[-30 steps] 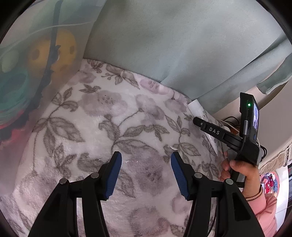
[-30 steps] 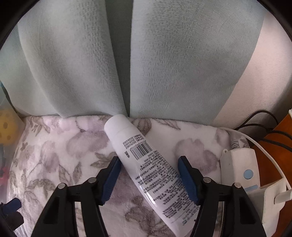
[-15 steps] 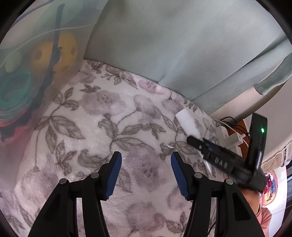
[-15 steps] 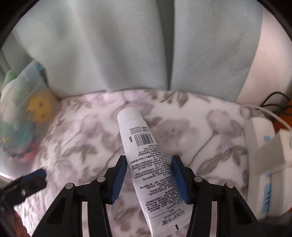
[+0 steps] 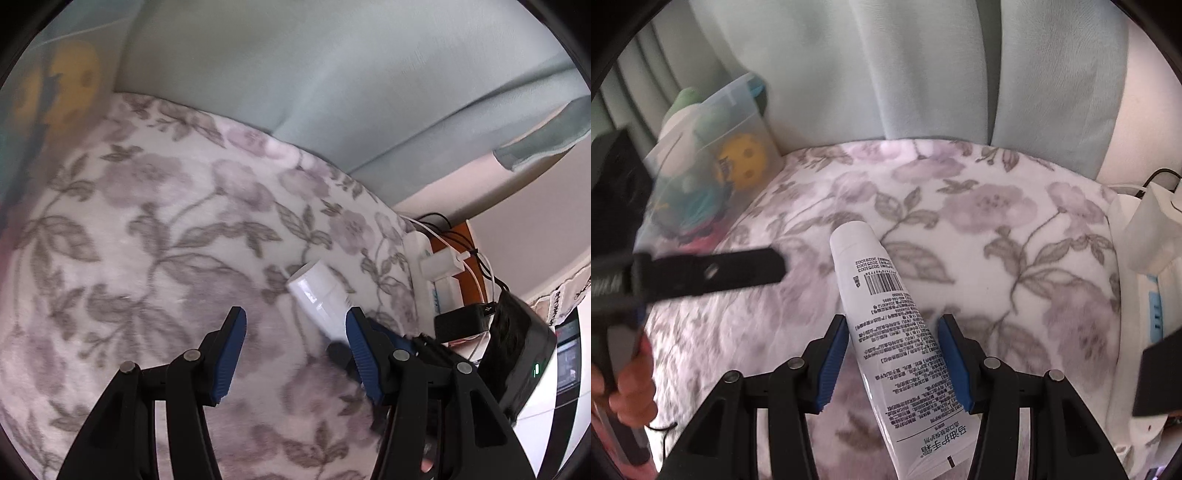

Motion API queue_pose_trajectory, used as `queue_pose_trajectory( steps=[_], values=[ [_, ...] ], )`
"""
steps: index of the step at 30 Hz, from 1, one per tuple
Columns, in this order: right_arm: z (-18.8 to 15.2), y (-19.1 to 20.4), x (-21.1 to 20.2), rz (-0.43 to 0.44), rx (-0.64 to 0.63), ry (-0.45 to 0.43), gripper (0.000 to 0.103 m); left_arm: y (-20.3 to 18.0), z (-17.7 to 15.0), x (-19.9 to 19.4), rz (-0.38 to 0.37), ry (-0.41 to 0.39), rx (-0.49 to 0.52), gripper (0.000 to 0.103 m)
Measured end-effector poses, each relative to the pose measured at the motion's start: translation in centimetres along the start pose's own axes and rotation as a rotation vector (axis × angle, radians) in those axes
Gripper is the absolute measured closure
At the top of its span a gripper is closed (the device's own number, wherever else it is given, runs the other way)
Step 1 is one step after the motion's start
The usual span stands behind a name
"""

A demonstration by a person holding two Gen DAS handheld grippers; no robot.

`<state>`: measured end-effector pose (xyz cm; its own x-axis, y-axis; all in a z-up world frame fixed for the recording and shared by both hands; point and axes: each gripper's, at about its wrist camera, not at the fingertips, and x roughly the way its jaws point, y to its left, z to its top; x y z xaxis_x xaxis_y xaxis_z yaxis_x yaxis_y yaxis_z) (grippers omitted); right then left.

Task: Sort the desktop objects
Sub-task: 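Close the right tool on the lotion tube and lift it, then grasp the tube's cap end with the left tool while the right tool holds it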

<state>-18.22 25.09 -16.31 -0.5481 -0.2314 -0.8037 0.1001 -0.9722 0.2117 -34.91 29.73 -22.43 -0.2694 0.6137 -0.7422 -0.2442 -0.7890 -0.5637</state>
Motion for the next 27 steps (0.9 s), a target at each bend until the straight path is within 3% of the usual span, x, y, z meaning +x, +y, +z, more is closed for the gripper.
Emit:
queue_pose_trajectory(
  steps=[3, 7, 17, 19, 27],
  values=[
    [-0.6, -0.4, -1.1, 0.006, -0.010, 0.003, 0.050, -2.5, 1.1, 6.5, -0.020, 0.043, 0.008, 0.046],
    [-1.2, -0.6, -1.8, 0.009, 0.004, 0.007, 0.050, -2.8, 1.9, 9.5, -0.067, 0.110, -0.059, 0.046],
    [-2.4, -0.7, -2.7, -0.012, 0.018, 0.008, 0.049, -2.5, 1.7, 5.1, -0.052, 0.100, -0.086, 0.048],
    [-2.7, -0.8, -3.0, -0.018, 0.024, 0.011, 0.048, -2.0, 1.3, 3.8, -0.055, 0.092, -0.093, 0.063],
    [-3.5, -0.9, -4.2, -0.036, 0.052, 0.021, 0.045, -0.8, -0.7, 0.1, -0.053, 0.076, -0.114, 0.063]
  ],
)
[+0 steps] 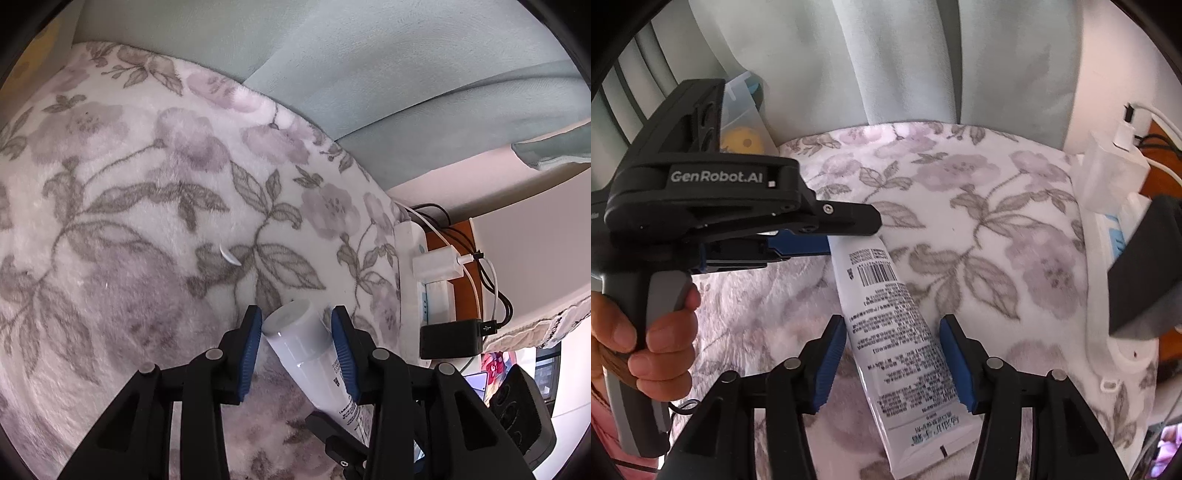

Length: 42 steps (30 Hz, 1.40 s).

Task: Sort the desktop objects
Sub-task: 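Grasp the tube's cap end with the left tool while the right tool holds it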

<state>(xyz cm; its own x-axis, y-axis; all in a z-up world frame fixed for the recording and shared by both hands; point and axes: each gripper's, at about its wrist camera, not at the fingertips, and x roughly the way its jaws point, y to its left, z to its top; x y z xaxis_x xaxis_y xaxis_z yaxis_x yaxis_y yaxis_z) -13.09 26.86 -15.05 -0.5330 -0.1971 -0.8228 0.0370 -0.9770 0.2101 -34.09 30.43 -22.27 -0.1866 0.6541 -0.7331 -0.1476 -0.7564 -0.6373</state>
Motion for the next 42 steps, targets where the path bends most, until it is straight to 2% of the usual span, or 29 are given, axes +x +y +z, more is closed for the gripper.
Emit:
queue_pose_trajectory(
  steps=[10, 17, 21, 25, 30, 32, 42],
  values=[
    [-1.5, 0.5, -1.3, -0.024, -0.012, 0.008, 0.038, 0.1, -2.9, -1.7, -0.031, -0.017, -0.055, 0.065],
    [-2.2, 0.6, -1.8, -0.034, -0.018, 0.003, 0.037, 1.0, -2.2, -1.1, -0.017, -0.012, -0.102, 0.064],
    [-2.4, 0.6, -1.8, -0.030, -0.011, -0.011, 0.037, 0.7, -1.9, 0.1, -0.020, -0.003, -0.114, 0.057],
    [-2.6, 0.6, -1.7, -0.029, -0.004, -0.016, 0.037, 0.0, -1.8, 1.1, 0.006, -0.020, -0.112, 0.057],
    [-2.7, 0.7, -1.7, -0.031, -0.001, -0.021, 0.037, 0.2, -1.7, 0.3, 0.030, -0.038, -0.118, 0.059],
    [0.2, -4.1, -1.5, 0.039, -0.095, 0.005, 0.037, 0.3, -1.4, 0.5, 0.039, -0.045, -0.118, 0.061],
    [0.0, -4.8, -2.1, 0.055, -0.063, -0.002, 0.041, 0.0, -0.1, -0.2, 0.035, -0.071, -0.120, 0.063]
  ],
)
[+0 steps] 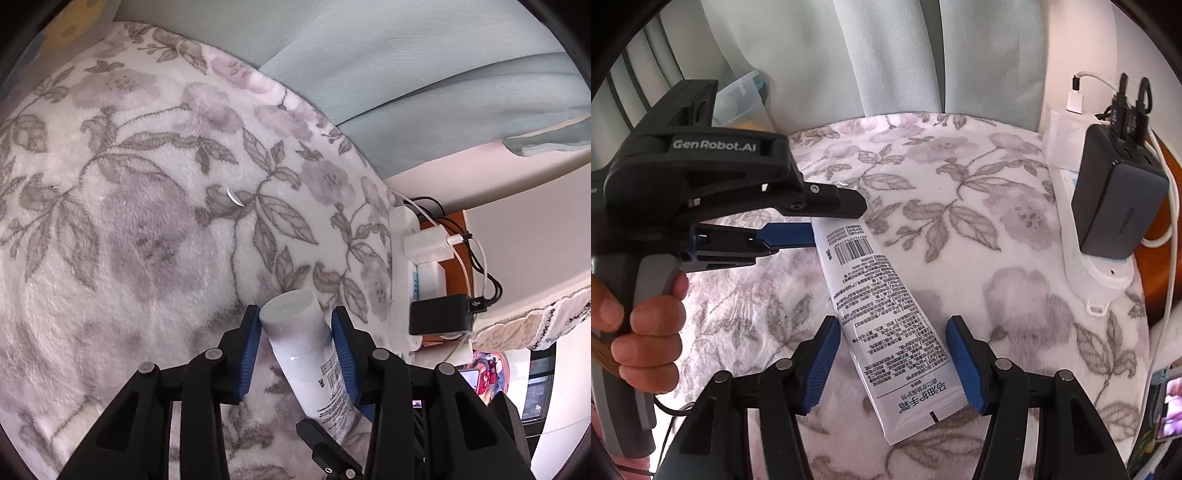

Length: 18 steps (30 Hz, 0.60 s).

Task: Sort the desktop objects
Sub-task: 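Grasp the tube's cap end with the left tool while the right tool holds it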

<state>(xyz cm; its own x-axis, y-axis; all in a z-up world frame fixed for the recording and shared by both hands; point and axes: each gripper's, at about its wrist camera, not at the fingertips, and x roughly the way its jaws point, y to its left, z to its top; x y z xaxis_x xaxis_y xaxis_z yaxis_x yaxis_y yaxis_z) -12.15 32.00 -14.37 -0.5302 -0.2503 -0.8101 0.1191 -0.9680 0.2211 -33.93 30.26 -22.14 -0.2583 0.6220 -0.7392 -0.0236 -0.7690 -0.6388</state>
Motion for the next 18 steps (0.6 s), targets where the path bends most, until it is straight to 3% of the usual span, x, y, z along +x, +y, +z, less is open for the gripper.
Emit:
queue_pose_trajectory(
  steps=[10, 18],
  values=[
    [-0.2, 0.0, -1.3, 0.004, -0.005, -0.006, 0.046, -0.9, -1.0, -2.7, -0.037, -0.012, 0.020, 0.068],
    [0.0, -0.5, -1.5, -0.002, -0.020, 0.002, 0.049, -0.6, -2.4, -3.3, -0.018, -0.005, 0.021, 0.068]
  ],
)
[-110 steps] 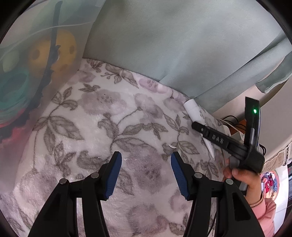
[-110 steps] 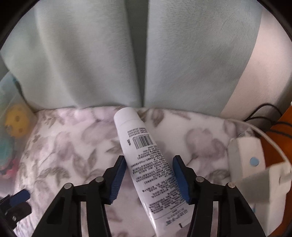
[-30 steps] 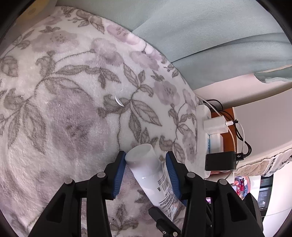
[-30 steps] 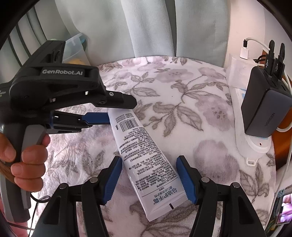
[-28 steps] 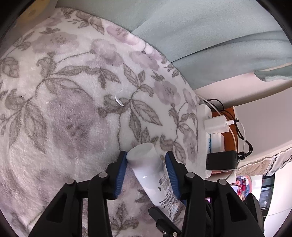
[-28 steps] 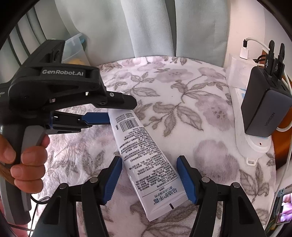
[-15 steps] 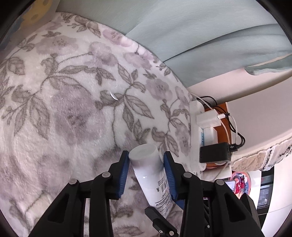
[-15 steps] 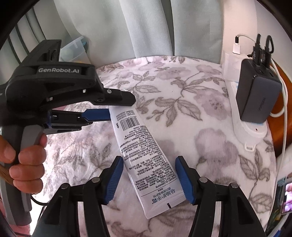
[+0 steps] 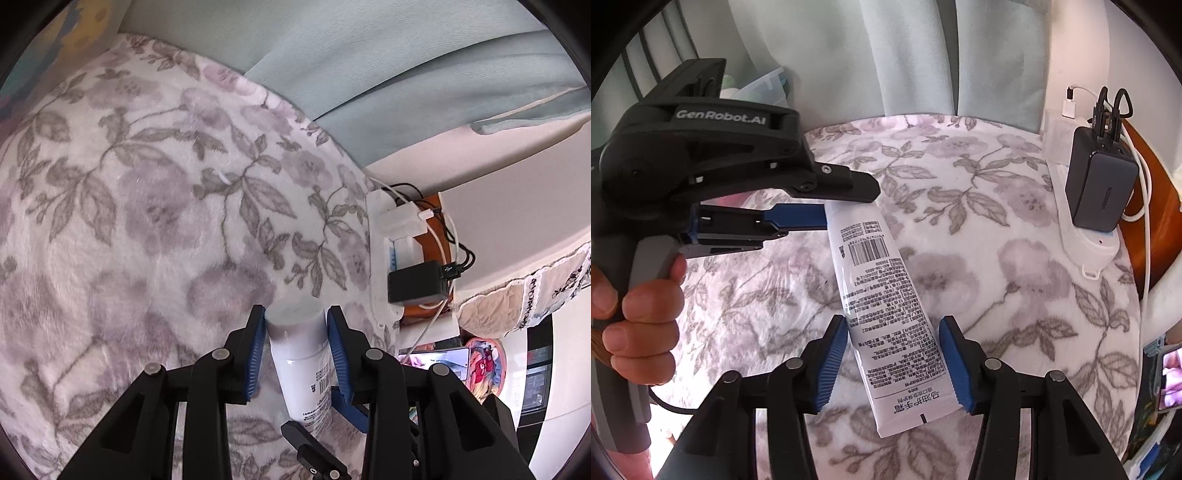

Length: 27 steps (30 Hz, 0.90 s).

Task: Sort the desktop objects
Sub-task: 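Grasp the tube's cap end with the left tool while the right tool holds it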

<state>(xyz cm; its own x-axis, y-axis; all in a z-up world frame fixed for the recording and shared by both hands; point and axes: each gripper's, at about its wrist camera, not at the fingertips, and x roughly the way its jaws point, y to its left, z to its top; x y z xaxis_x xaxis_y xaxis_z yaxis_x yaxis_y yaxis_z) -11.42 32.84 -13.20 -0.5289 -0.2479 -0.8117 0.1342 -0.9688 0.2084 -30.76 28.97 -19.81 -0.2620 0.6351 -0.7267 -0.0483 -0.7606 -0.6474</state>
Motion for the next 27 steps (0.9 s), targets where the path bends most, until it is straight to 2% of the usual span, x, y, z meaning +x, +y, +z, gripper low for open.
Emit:
queue_pose_trajectory(
  steps=[10, 16, 22, 27],
  values=[
    [1.2, -1.1, -0.4, -0.008, -0.017, -0.013, 0.049, -0.3, -1.7, -2.2, -0.026, -0.026, 0.013, 0.068],
    [3.0, -0.8, -1.5, -0.013, -0.054, -0.045, 0.049, -0.8, -1.0, -4.9, -0.048, -0.076, 0.027, 0.068],
    [5.8, 0.8, -2.1, -0.001, -0.124, -0.095, 0.049, -0.9, -0.7, -10.1, -0.063, -0.165, 0.053, 0.068],
    [7.4, 4.1, -2.9, 0.020, -0.178, -0.140, 0.049, -0.4, 0.3, -15.1, -0.067, -0.237, 0.068, 0.068]
  ],
)
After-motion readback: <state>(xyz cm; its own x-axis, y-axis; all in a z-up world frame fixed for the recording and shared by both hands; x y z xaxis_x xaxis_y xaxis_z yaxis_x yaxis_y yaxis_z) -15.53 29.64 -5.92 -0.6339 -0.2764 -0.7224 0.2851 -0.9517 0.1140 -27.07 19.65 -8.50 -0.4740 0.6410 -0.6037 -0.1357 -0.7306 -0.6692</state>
